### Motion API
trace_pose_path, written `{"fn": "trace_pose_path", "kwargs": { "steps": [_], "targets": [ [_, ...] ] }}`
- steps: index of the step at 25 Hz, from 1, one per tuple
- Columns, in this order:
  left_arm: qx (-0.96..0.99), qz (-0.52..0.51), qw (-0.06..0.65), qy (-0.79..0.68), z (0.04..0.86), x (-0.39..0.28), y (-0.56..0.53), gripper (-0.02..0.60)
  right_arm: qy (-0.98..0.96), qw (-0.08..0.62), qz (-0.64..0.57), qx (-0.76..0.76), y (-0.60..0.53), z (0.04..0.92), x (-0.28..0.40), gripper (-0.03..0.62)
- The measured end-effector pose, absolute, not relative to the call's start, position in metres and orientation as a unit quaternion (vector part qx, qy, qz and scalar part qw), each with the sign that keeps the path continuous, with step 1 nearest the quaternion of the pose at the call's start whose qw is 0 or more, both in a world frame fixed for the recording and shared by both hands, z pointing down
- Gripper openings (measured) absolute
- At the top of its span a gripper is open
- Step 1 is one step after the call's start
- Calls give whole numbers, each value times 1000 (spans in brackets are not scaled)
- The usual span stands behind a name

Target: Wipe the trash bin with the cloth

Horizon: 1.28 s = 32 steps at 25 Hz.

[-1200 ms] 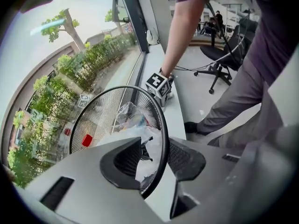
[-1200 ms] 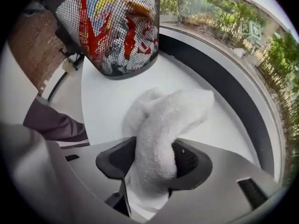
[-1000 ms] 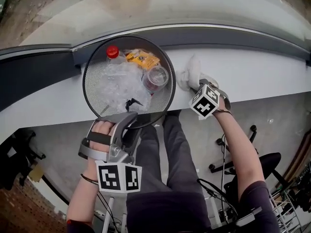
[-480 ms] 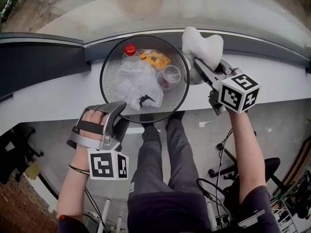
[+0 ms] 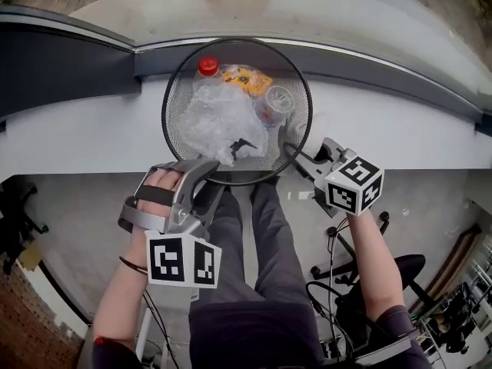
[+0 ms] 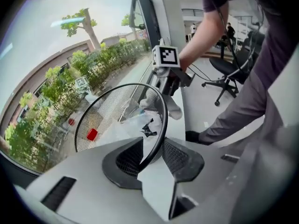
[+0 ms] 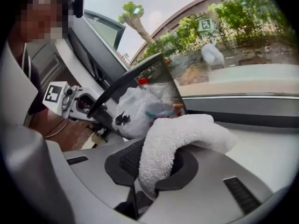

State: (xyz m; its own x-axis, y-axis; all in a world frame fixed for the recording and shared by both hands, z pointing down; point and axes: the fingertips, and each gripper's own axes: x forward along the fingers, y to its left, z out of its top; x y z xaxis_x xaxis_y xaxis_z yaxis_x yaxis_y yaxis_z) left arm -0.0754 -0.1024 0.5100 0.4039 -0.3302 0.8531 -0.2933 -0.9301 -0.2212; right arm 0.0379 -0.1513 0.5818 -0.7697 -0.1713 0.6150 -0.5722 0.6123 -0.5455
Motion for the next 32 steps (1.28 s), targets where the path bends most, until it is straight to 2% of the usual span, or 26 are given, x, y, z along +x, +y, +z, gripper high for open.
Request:
{"fn": "trace_pose_path", "kwargs": {
  "steps": [4,7,9,13,15,17,19,22,24,25,26,32],
  "targets": [
    [-841,-497,-15,216,503,-51,-96,106,-880,298,343,136,-107,570,11,58],
    [-849,-472,-58,231,498,-36,-92,87,-890,297,332,98,-88,561,-9,58],
    [-857,-460,-56,227,495,-25,-92,69,-893,292,333,79,-80,559,-14,60],
    [-879,-431,-52,196,465,-32,-94,71,-892,309,318,92,-91,559,0,60],
    [-883,-431,-66,173,454,-53,-95,109,-889,312,309,130,-114,555,21,60],
    [-864,-475,-40,159,465,-81,-100,149,-880,310,304,190,-148,546,46,60],
    [-833,-536,23,135,486,-99,-101,170,-867,322,286,252,-183,540,71,60],
    [-816,-568,66,83,507,-94,-89,175,-855,399,189,273,-210,543,84,60],
    [-823,-558,51,92,511,-86,-89,165,-851,461,108,229,-206,553,72,60],
    [-827,-550,39,109,510,-84,-92,119,-850,481,80,199,-199,559,62,60],
    [-830,-544,27,123,510,-82,-96,98,-851,493,61,169,-188,565,51,60],
    [-838,-525,-25,150,508,-64,-91,83,-863,501,23,54,-118,579,16,60]
  ]
}}
